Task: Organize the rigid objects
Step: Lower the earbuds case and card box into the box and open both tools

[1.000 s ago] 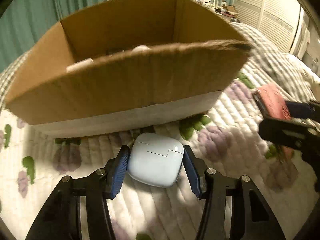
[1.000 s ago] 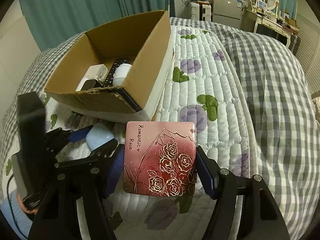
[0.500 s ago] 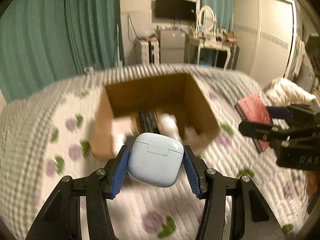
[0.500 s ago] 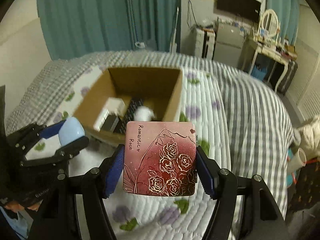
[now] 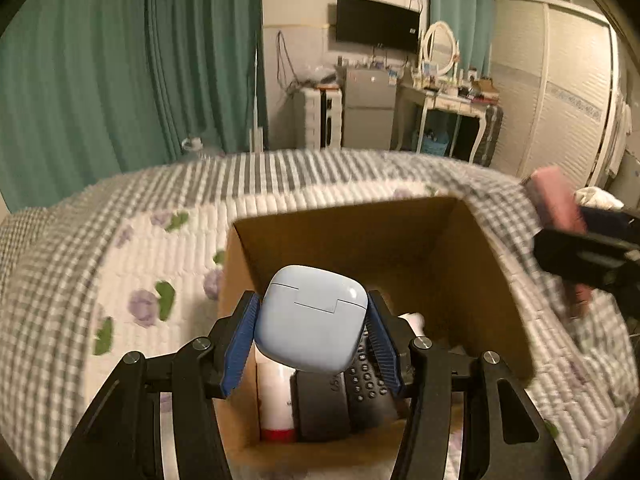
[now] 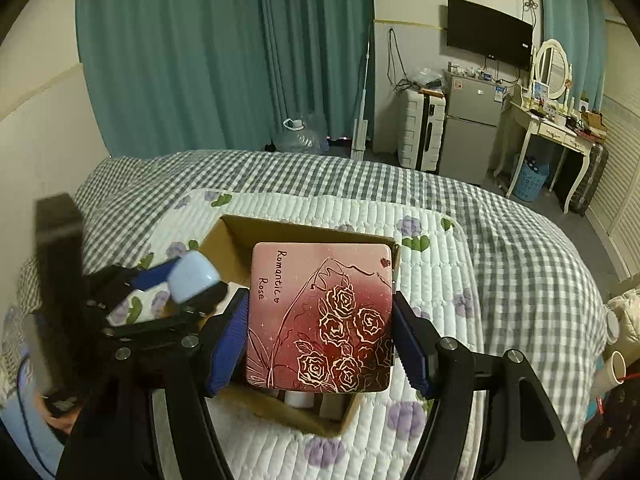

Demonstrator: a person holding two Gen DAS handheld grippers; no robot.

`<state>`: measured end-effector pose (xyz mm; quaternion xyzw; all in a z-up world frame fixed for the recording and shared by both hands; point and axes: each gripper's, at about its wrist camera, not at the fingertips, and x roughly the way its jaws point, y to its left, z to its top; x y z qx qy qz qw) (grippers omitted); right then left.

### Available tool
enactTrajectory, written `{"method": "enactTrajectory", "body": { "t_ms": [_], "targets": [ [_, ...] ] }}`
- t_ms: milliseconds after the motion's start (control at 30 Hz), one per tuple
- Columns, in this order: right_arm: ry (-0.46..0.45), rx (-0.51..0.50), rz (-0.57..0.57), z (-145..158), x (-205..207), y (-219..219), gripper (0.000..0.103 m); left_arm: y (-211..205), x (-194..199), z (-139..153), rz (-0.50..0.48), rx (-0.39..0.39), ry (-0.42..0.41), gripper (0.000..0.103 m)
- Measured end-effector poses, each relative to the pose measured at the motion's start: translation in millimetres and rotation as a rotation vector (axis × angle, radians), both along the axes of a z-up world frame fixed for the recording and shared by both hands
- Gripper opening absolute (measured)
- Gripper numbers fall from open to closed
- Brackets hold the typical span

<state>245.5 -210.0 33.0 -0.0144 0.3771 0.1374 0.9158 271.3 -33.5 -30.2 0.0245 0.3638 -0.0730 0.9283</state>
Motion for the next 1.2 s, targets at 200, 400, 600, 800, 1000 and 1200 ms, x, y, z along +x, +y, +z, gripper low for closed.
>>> {"method": "enactTrajectory", "body": {
  "t_ms": [200, 400, 600, 800, 1000, 1200],
  "targets": [
    [0.036, -0.018, 0.014, -28.5, 14.8, 3.6, 0.067, -8.3, 7.1, -30.4, -0.016, 0.018, 0.041, 0.055],
    [0.046, -0.003, 0.002, -34.9, 17.8, -1.8, 0.067, -13.7, -0.5, -23.0, -0.028, 0.038, 0.014, 0.064],
    [0.02, -0.01, -0.01, -17.1, 15.6, -3.1, 0.067, 5.1, -5.8, 8.8, 0.02, 0.017, -0.045, 0.068],
    [0.005, -0.003, -0.01, -11.1, 30.7, 10.7, 0.067, 32.4, -11.6, 27.1, 0.069, 0.012, -0.079, 0.068],
    [0.084, -0.038, -0.033, -53.1, 72.1, 32.2, 0.067, 49.2, -11.6, 24.3, 0.085, 0.016, -0.082, 0.068],
    [0.111, -0.046, -0.097, -80.4, 89.9, 28.4, 0.073, 53.6, -10.3, 15.6, 0.081, 0.028, -0.081, 0.068]
  ]
}}
